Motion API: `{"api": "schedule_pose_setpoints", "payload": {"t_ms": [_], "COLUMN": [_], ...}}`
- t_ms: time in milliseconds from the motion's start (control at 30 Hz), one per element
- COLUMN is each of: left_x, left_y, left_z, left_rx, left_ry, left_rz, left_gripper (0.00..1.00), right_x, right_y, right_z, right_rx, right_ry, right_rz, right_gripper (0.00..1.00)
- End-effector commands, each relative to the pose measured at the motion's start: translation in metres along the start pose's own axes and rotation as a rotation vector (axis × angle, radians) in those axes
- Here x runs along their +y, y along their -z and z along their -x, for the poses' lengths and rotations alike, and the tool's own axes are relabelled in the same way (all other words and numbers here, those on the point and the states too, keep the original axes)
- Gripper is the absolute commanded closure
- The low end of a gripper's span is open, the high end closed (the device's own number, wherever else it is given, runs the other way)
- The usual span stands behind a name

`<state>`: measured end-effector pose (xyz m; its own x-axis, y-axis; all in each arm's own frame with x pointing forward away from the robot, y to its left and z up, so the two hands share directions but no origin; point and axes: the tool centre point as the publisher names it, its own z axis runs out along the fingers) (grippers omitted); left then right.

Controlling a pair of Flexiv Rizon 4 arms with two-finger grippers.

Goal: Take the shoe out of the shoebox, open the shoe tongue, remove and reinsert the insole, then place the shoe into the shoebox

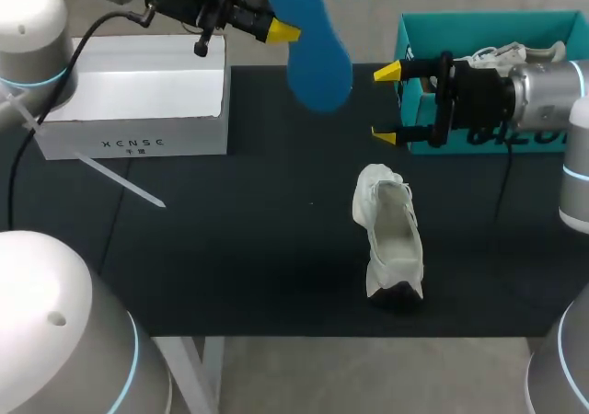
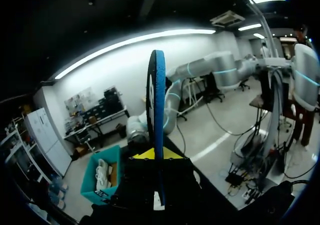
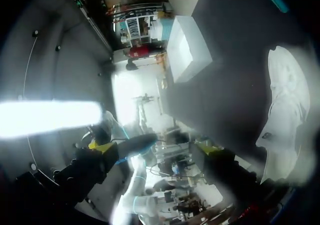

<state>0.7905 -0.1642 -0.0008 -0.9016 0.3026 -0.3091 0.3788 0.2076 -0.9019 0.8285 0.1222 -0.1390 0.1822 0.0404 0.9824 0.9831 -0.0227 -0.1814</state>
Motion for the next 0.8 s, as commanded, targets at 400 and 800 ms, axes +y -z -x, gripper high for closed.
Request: {"api": "schedule_pose_setpoints", "payload": {"t_ms": [400,800], "left_x": [0.009,0.039], "left_y": [-0.02,-0.049], "left_z": [-0.057,-0.084], "left_rx": [-0.116,-0.166], "left_ry": [-0.417,-0.509], "left_rz": [0.132,0.24], "left_gripper": [1.0,1.0], "right_x": [0.0,0.0], "right_y": [-0.001,-0.001], "right_z": [0.001,0.001], "right_rx": [0.001,0.001], "right_ry": [0.0,0.0], "right_rz": [0.003,0.003], "right_gripper": [0.0,0.0]}}
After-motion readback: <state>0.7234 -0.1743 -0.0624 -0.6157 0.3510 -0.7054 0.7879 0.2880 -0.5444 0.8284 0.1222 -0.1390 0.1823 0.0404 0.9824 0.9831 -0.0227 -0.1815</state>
